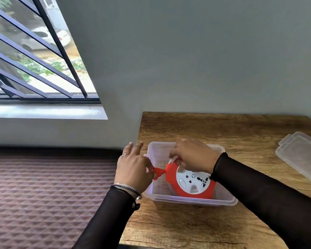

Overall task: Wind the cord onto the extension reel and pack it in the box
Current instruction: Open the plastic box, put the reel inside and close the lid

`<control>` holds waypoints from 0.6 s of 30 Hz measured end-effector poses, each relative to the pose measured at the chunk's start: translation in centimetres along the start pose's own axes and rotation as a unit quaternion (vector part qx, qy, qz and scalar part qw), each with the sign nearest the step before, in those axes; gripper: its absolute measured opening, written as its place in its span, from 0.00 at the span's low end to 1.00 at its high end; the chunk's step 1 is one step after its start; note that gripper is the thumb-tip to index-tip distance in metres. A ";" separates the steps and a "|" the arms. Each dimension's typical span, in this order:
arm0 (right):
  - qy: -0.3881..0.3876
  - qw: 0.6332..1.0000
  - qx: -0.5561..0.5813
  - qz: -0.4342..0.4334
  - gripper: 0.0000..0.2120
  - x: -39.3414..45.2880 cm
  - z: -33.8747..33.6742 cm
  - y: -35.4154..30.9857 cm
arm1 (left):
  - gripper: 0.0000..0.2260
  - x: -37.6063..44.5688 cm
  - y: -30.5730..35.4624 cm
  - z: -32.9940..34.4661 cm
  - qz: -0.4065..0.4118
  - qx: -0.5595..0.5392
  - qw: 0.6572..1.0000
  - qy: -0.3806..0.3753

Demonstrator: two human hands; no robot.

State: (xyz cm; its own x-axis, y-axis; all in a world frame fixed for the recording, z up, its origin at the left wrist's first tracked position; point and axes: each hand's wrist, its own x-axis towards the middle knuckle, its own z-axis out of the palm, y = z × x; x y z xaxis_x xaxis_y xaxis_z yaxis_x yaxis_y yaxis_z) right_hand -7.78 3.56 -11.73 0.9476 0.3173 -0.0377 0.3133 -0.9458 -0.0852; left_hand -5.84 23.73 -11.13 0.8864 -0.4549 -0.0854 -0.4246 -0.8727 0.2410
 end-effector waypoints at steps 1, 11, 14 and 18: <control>0.001 1.000 0.000 -0.002 0.13 -0.1 0.1 0.1 | 0.13 -0.1 0.1 0.0 -0.002 0.021 1.000 -0.017; 0.074 0.995 0.066 0.013 0.14 -2.1 2.5 0.2 | 0.18 -1.0 1.3 1.7 -0.012 0.131 0.984 -0.119; 0.097 0.989 0.108 0.027 0.13 -2.7 3.3 0.2 | 0.15 -0.4 2.2 1.5 -0.008 0.114 0.990 -0.084; 0.127 0.957 0.259 0.038 0.10 -3.5 2.9 0.5 | 0.08 0.6 4.4 1.6 0.042 0.081 0.995 -0.029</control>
State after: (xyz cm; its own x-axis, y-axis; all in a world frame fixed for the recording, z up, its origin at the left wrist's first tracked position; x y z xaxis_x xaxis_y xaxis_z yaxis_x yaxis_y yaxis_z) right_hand -11.16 2.21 -14.54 0.9714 0.1604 0.1752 0.2332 -0.7834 -0.5760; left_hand -7.41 19.37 -11.64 0.8365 -0.5325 -0.1293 -0.5246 -0.8464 0.0919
